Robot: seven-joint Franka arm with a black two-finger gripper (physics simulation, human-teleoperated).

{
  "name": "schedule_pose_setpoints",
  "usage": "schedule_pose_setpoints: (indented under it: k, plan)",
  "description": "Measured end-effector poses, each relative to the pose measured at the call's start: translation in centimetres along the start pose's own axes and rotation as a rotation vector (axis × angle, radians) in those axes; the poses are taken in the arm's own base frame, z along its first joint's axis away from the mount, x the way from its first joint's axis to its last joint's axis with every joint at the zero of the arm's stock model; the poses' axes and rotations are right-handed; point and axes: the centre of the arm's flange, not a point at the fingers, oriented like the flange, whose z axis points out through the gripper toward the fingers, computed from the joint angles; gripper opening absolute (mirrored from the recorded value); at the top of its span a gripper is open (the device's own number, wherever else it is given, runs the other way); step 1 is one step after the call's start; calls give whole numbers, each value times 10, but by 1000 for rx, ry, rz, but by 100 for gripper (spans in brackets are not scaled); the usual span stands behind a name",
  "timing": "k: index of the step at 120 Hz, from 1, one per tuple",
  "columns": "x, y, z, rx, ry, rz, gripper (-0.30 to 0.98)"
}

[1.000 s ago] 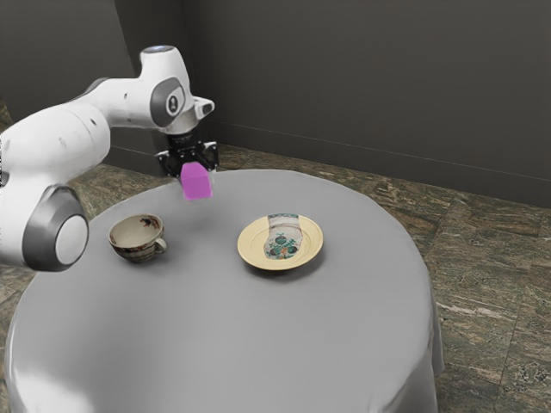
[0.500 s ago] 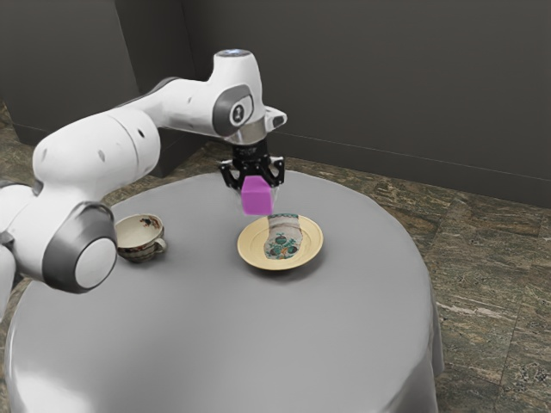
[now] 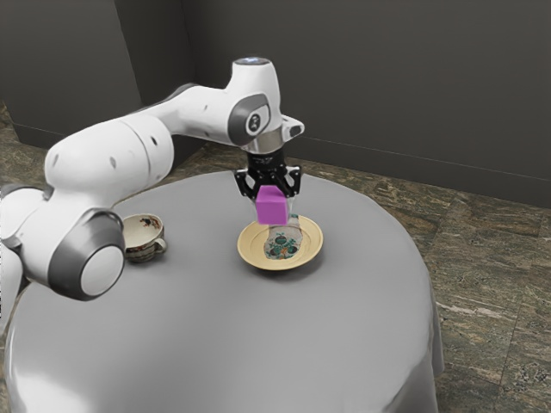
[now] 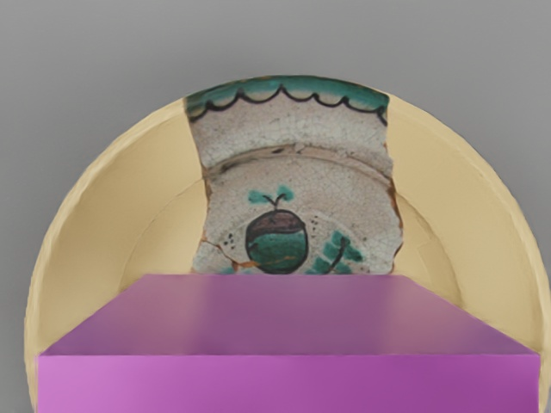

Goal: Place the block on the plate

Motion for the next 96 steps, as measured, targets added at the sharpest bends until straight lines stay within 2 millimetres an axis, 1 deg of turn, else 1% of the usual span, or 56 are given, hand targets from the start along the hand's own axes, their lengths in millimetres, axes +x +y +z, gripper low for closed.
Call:
schedule_pose_setpoints:
  k: [15, 60, 92, 96]
  plan:
    - [0, 1, 15, 7, -17, -3, 39]
    - [-3, 7, 40, 12, -46, -10, 39]
    - [-3, 6, 60, 18, -71, -21, 39]
    - [-3, 7, 61, 17, -73, -21, 43]
